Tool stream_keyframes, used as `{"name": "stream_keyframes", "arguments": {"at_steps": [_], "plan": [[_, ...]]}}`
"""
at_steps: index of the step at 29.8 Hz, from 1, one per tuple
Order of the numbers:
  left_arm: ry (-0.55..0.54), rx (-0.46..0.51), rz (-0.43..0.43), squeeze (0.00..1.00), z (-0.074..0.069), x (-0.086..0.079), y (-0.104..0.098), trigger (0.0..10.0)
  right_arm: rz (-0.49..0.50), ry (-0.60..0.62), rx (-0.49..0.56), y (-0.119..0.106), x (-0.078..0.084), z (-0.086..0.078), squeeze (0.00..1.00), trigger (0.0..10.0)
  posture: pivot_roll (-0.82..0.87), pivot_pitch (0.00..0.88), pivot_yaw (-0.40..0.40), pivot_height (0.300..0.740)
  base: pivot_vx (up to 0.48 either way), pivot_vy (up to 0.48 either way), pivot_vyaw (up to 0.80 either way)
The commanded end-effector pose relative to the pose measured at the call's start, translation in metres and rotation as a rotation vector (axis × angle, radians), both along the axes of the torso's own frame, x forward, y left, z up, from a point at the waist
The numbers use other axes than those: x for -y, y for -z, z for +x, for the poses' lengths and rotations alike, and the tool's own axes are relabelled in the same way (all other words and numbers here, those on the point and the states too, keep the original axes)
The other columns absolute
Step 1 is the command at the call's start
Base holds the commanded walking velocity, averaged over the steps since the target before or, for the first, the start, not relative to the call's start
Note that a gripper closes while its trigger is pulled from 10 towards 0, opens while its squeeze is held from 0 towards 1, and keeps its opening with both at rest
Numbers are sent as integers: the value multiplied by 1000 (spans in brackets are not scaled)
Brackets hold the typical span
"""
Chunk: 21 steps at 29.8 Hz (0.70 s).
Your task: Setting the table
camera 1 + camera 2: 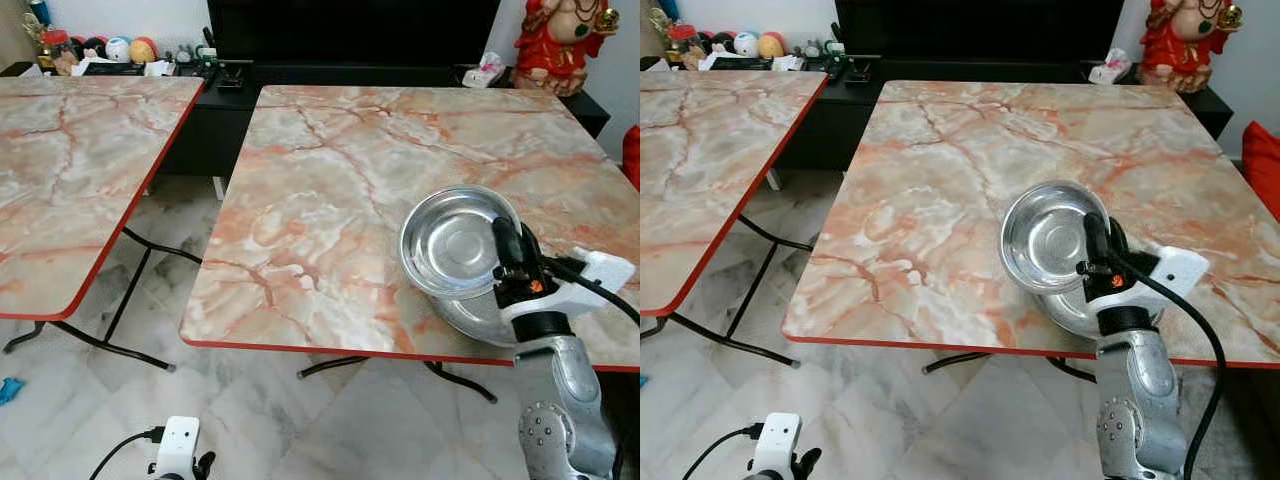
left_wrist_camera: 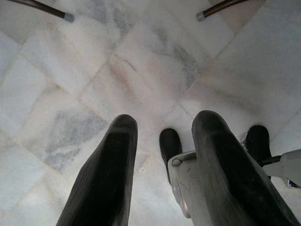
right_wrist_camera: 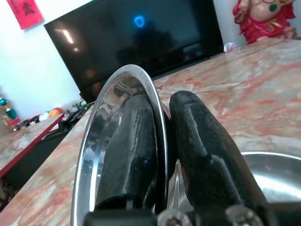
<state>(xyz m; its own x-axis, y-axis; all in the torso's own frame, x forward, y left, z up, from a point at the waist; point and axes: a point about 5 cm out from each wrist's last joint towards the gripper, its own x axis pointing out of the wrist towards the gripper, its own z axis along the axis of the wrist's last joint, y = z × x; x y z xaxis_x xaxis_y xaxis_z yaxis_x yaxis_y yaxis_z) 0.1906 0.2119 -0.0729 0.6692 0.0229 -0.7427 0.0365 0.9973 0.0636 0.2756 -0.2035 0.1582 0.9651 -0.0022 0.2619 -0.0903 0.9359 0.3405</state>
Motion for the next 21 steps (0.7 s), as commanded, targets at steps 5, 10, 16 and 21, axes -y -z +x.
{"name": "stream_keyframes", "arguments": {"at_steps": [5, 10, 16, 21], "plan": [[9, -15, 13, 0, -3, -2, 1, 10000, -1, -16, -10, 3, -8, 2, 0, 10000, -36, 74, 10, 740, 0, -378, 0], [8, -15, 13, 0, -3, -2, 1, 10000, 0, -21, -15, 4, -9, 3, 0, 10000, -35, 74, 9, 740, 0, -339, 0], [-4, -14, 7, 0, -3, -3, 1, 10000, 0, -26, -16, 4, -12, 5, 0, 10000, -35, 74, 10, 740, 0, -45, 0], [-7, -13, 4, 0, -3, -3, 1, 10000, -2, -21, -15, 3, -10, 5, 0, 10000, -35, 75, 9, 740, 0, 0, 0]]}}
